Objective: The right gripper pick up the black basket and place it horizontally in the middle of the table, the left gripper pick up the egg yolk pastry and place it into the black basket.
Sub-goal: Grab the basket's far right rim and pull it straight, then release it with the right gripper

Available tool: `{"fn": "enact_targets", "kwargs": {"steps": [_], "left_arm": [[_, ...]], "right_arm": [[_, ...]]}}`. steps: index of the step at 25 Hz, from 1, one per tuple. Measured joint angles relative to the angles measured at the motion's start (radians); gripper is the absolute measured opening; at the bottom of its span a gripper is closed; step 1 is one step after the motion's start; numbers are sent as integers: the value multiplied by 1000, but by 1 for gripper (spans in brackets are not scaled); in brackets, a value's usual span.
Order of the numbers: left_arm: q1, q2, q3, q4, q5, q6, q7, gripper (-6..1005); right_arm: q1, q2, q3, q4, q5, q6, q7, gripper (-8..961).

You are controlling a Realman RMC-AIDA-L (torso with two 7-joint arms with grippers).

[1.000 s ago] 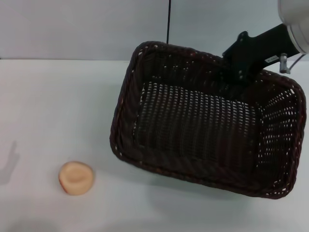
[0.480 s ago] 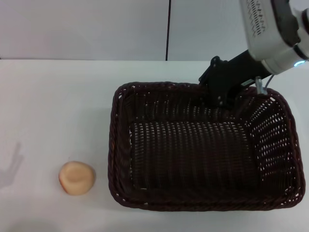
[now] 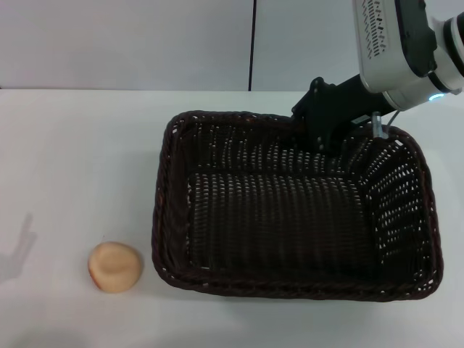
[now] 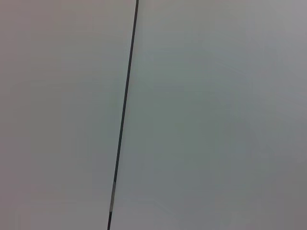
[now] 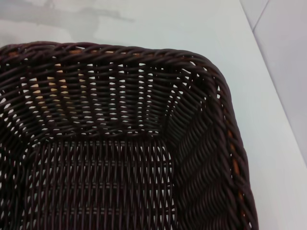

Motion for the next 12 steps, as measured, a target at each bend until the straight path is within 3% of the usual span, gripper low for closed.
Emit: {"fn": "enact_targets", "kwargs": {"steps": [12], "left_arm": [[8, 1, 15, 0, 0, 2, -1, 836]], "right_arm": [[12, 2, -69, 26, 11, 48, -14, 153]]}}
